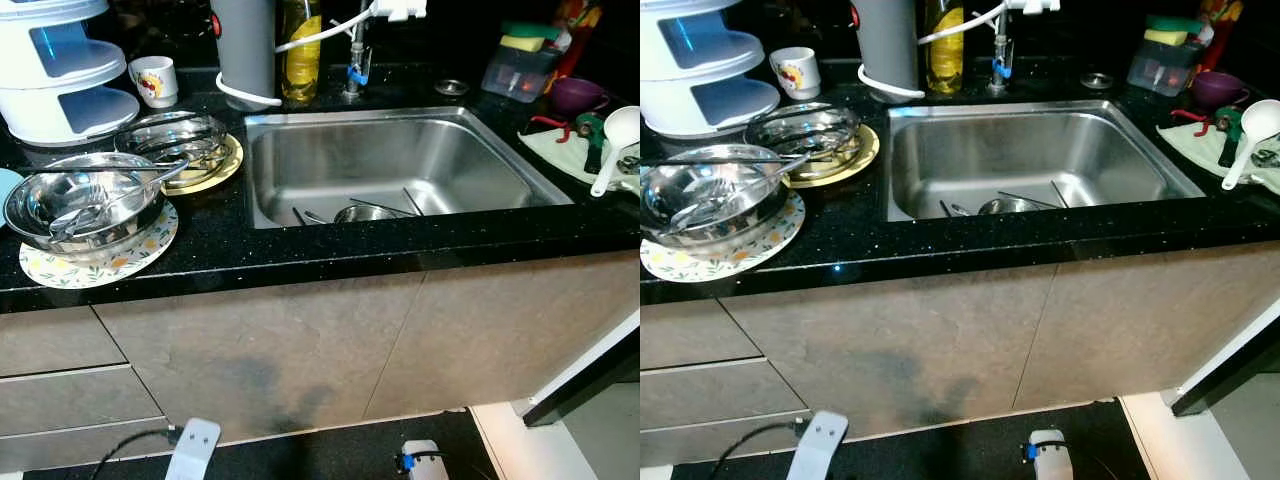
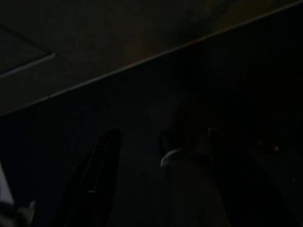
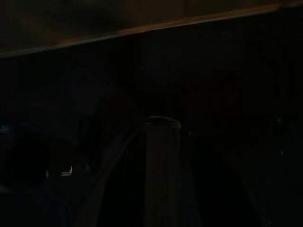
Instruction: Kitchen organization
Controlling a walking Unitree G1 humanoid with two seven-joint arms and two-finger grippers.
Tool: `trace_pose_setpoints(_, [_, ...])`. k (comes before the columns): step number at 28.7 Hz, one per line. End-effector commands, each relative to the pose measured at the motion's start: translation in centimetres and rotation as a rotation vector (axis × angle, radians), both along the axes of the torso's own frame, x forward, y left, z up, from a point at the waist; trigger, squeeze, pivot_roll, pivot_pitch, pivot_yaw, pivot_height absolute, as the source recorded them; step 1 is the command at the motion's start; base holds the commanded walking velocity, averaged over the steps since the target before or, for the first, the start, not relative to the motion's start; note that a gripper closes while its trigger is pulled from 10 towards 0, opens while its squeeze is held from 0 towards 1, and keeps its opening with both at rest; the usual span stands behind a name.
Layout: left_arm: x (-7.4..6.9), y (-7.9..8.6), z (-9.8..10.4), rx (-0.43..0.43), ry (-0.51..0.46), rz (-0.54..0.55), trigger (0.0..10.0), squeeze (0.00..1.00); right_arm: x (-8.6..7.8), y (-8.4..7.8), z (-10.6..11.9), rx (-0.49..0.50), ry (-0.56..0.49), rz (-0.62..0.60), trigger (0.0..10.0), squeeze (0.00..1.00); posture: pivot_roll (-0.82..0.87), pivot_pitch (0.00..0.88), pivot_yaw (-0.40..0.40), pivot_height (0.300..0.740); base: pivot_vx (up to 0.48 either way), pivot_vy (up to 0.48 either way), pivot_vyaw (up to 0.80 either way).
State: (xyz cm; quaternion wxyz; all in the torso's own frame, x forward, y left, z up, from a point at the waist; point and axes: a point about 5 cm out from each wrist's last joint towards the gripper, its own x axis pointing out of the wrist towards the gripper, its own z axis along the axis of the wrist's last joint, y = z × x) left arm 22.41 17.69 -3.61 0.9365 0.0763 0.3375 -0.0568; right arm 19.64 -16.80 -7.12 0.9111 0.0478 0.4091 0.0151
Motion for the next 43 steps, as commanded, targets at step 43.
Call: trace_pose_setpoints(43, [0.3, 0.9, -1.0, 0.031, -0.046, 0.0, 10.0, 0.0, -0.2, 0.5, -0.5, 0.054, -0.022, -0.034, 10.0, 0.0, -0.04, 0.189, 0.008, 0.74, 0.0, 0.0, 0.0])
